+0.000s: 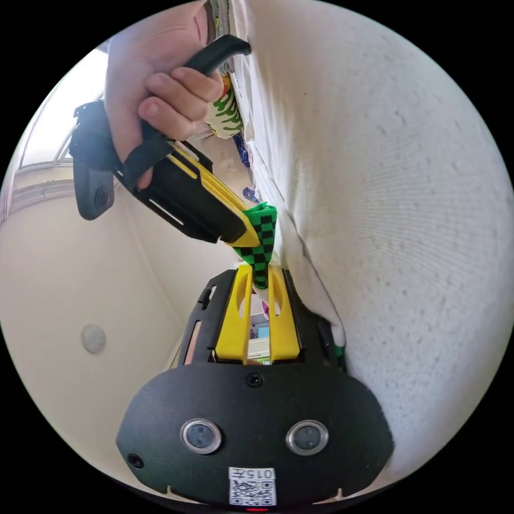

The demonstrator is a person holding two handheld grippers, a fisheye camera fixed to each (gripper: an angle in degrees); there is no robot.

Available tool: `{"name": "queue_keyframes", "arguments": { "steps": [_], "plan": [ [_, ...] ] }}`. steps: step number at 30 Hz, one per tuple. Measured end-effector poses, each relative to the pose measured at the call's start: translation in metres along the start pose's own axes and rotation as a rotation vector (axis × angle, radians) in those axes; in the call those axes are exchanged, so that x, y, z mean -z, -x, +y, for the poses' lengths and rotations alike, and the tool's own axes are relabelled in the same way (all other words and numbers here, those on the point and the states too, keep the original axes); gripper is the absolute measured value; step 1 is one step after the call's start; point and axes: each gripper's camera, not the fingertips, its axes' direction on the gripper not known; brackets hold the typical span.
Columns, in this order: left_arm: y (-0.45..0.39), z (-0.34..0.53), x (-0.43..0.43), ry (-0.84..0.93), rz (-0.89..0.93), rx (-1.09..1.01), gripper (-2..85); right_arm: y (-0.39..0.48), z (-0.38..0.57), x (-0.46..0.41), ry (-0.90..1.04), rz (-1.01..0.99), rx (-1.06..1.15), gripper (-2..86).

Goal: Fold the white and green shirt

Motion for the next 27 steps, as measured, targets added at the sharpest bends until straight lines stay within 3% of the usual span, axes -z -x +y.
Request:
{"name": "queue_keyframes", "arguments": {
  "steps": [3,8,11,15,18,20,22,27],
  "plan": [
    [0.069,0.017,-0.004,-0.127,0.171,0.162,5.0,-0.009,0.014,0.016,-0.02,-0.023,-0.014,1.4],
    [0.237,0.104,-0.071,-0.193,0.55,0.659,10.6,-0.023,0.014,0.078,-0.185,-0.113,-0.069,0.1],
    [0.299,0.178,-0.132,-0.155,0.58,0.902,10.4,-0.03,0.017,0.109,-0.252,-0.073,-0.112,-0.4],
    [0.323,0.261,-0.204,-0.143,0.678,1.128,10.7,-0.038,0.018,0.137,-0.338,-0.1,-0.143,-0.7],
    [0.31,0.307,-0.259,-0.026,0.73,1.258,11.7,-0.041,0.021,0.159,-0.409,-0.123,-0.147,-0.5],
    [0.287,0.345,-0.282,-0.131,0.867,1.469,11.8,-0.036,0.017,0.168,-0.397,-0.069,-0.118,0.1],
    [0.298,0.362,-0.281,-0.262,0.91,1.521,11.7,-0.032,0.008,0.162,-0.34,0.012,-0.126,0.9],
    [0.347,0.349,-0.261,-0.373,0.76,1.454,10.8,-0.051,-0.03,0.118,-0.104,0.009,-0.355,12.7]
  ]
}}
